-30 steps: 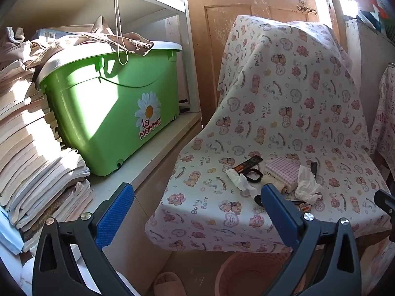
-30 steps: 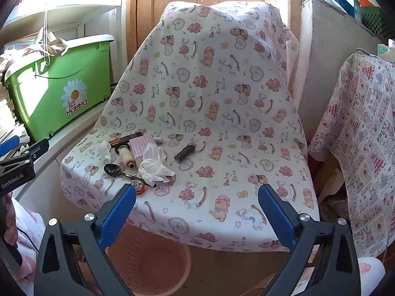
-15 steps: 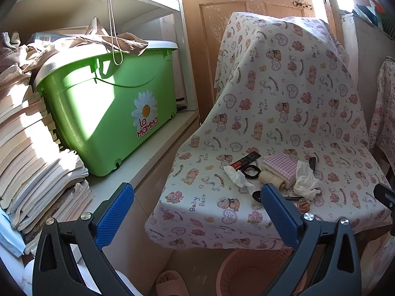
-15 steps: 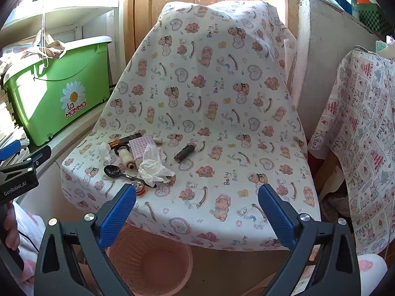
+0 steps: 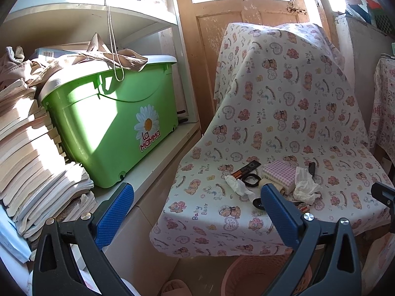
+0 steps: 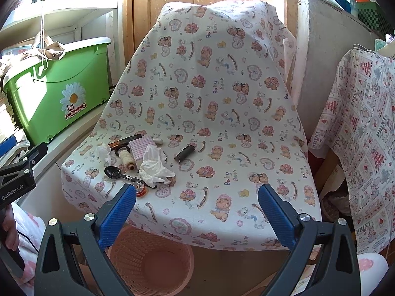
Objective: Collect trash
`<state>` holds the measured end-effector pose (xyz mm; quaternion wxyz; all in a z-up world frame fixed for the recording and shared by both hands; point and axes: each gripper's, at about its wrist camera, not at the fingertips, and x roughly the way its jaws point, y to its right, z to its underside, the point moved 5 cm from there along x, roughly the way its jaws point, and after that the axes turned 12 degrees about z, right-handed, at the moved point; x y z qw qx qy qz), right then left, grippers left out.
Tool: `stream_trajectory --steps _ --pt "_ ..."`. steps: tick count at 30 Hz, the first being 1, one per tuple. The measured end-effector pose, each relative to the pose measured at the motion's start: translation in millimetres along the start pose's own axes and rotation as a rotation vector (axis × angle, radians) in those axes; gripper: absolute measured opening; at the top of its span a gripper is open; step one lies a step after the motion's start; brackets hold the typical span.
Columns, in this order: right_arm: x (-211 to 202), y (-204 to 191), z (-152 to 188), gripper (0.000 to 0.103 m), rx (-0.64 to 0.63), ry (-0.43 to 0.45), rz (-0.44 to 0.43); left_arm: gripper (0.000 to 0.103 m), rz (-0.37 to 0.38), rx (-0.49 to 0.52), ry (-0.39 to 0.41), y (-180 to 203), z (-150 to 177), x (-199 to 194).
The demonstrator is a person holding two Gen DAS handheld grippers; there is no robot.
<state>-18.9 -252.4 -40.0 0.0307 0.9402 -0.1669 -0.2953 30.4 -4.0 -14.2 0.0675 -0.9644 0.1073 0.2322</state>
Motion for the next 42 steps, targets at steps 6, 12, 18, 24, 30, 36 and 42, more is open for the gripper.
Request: stream_trajectory --steps 6,12,18,24,30,36,42 --pt "-0.9 -1.8 -1.3 0.100 0.001 0.003 0.003 0.102 -0.002 -0.013 0.008 -2.4 -0.8 -2.1" --pt "-1.3 0.9 -1.7 0.100 0.018 0.006 0.000 0.102 -0.005 -0.017 0.010 -2.4 -0.6 -2.1" --pt "0.2 2.4 -1.8 0.100 0.028 0.009 0.005 0.102 -0.003 -0.016 0.010 -1.8 -1.4 -2.2" --pt "0.3 1.2 -2.2 0.100 0.027 0.010 0.004 0.102 0.002 -0.027 0.002 -2.5 -0.9 -1.3" --pt "0.6 0.4 -2.2 0.100 0.027 0.009 0.006 0.102 0.008 -0.045 -0.013 -5.4 -0.4 1.9" --pt "0.5 -0.6 -0.4 0.100 0.024 0.015 0.014 0.102 0.007 -0.048 -0.011 -6.7 -0.5 1.6" --pt "-0.3 -0.2 -1.1 0.100 0.022 0.018 0.015 0.102 0.008 -0.044 -0.011 -7.1 -0.8 1.5"
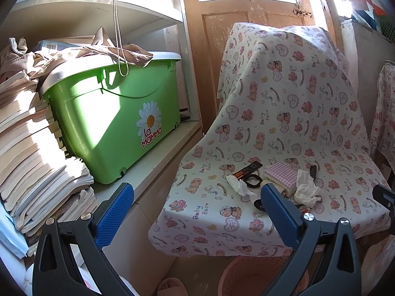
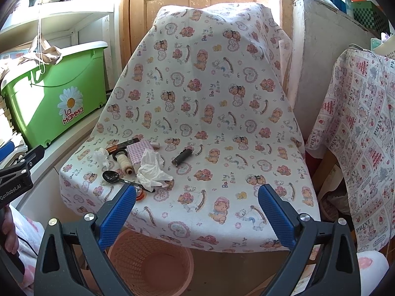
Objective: Collect trash
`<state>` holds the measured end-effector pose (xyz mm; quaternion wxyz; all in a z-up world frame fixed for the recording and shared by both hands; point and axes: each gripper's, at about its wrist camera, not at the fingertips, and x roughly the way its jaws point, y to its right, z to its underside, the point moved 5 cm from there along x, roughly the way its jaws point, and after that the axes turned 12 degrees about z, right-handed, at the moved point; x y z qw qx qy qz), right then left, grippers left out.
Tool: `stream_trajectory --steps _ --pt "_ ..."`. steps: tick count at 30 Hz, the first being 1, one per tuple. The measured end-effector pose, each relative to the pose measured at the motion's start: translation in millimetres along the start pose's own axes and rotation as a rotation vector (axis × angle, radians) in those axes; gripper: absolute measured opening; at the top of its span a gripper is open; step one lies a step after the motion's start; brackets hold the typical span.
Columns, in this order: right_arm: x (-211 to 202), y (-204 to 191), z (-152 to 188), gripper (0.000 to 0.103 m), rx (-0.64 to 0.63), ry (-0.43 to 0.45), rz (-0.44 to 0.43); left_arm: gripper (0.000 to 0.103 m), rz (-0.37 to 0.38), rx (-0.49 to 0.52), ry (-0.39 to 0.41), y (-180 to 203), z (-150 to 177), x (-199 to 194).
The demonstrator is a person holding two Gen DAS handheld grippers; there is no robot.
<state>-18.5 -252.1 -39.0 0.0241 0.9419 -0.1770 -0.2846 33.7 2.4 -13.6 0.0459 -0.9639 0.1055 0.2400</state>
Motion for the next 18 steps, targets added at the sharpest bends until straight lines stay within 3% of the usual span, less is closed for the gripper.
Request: stream_trajectory --steps 18 --pt "1.7 -0.1 0.7 0.100 0.003 -0.003 0.000 0.102 0.046 0.001 -0.036 5.2 4.6 9.0"
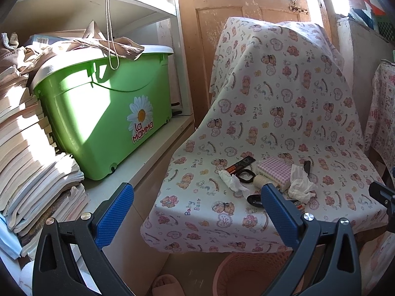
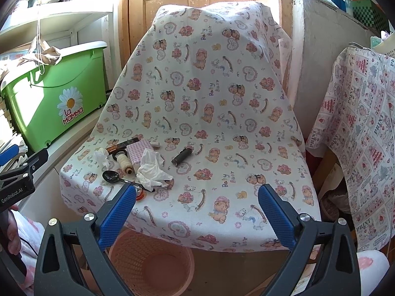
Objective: Collect trash
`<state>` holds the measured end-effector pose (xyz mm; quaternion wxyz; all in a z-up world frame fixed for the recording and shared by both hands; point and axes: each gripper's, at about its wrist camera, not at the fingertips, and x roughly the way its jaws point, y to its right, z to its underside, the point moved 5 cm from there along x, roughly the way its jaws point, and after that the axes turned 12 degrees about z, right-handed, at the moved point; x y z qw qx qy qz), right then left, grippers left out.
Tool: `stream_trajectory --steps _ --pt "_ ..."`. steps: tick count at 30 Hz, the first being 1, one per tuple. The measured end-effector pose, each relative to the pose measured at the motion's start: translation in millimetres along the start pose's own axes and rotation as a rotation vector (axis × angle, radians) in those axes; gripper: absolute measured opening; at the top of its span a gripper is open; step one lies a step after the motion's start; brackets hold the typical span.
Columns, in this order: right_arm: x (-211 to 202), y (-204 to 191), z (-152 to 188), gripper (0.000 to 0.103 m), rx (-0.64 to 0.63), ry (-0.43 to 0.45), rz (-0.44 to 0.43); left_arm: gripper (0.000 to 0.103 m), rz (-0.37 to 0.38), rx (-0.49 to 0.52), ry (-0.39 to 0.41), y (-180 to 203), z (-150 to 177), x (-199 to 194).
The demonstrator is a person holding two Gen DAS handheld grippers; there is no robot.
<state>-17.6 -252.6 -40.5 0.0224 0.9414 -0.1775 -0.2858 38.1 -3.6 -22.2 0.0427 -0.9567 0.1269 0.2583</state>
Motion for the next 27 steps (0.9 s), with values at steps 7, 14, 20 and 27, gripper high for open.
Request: stream_trajectory --steps 7,14,20,27 --pt "2 1 3 0.100 0.000 -0.026 -0.010 0.098 0.140 0.019 -0.062 13 9 21" --pt "16 0 7 0.094 0.012 -0.080 -0.034 0.089 0.209 -0.113 -0.162 11 29 48" --pt "30 -9 12 0.074 0.007 -0.135 -0.081 0.079 0.199 -0.099 -0.209 18 27 68" --pt "46 -35 23 0.036 -0.048 -0.205 -0.134 0.060 0.293 -0.087 -0.337 34 30 107"
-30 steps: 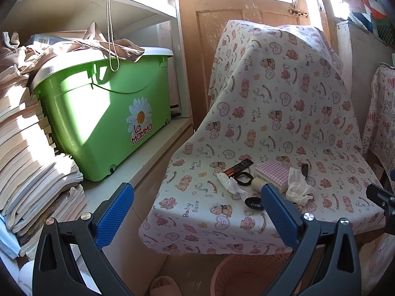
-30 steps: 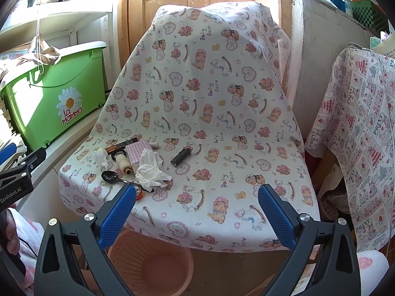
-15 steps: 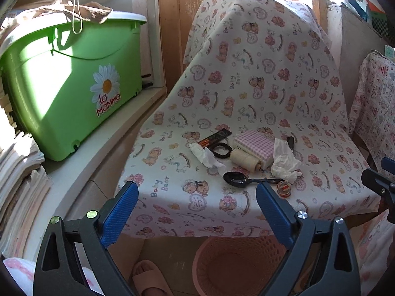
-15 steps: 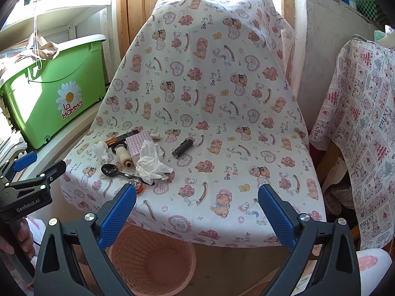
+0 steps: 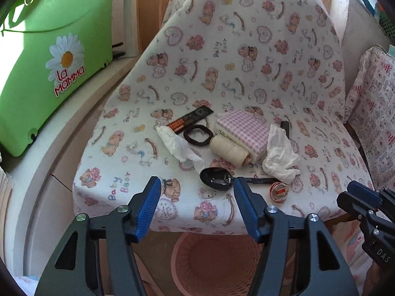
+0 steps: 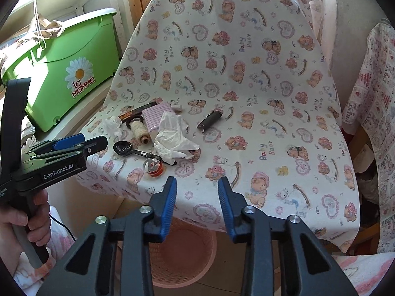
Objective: Collect trash
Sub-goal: 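Grasp the white tissue with the left gripper while the right gripper grasps the red-white tape roll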
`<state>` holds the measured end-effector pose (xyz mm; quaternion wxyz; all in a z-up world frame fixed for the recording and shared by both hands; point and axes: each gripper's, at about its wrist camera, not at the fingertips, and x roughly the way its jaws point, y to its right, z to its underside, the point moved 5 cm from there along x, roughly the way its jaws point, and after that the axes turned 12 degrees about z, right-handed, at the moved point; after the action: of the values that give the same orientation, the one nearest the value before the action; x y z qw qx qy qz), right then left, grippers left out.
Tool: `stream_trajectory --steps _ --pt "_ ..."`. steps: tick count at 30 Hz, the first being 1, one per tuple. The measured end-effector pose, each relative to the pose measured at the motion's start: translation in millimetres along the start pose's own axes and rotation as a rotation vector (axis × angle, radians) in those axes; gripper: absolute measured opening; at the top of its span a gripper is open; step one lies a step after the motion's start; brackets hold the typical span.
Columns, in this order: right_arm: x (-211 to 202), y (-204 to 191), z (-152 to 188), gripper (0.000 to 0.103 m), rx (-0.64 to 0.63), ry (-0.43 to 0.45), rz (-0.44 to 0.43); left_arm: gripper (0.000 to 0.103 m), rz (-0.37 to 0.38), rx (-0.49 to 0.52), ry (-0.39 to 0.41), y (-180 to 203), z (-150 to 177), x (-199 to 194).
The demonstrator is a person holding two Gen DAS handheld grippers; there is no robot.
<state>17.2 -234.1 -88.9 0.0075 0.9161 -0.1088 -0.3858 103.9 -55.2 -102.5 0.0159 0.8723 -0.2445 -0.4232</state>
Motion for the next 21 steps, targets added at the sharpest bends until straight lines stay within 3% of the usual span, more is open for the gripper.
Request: stream_trajectory --steps 4,9,11,15,21 --pt "7 -5 2 0.034 -0.041 0.005 0.049 0.060 0.033 -0.062 -0.035 -2 3 14" --pt "14 -7 1 0.034 -0.040 -0.037 0.010 0.060 0.014 -0.095 -0.040 -9 0 24" --pt "17 -9 1 0.034 -0.047 -0.042 0.015 0.056 0.005 -0.106 -0.027 -14 -4 24" --pt "21 -5 0 0.034 -0.031 -0.039 0.036 0.052 0.057 -0.182 0.021 -26 -16 18" --pt "22 -2 -4 0.034 -0.017 -0.027 0.059 0.052 -0.028 -0.180 0.051 -35 -33 36"
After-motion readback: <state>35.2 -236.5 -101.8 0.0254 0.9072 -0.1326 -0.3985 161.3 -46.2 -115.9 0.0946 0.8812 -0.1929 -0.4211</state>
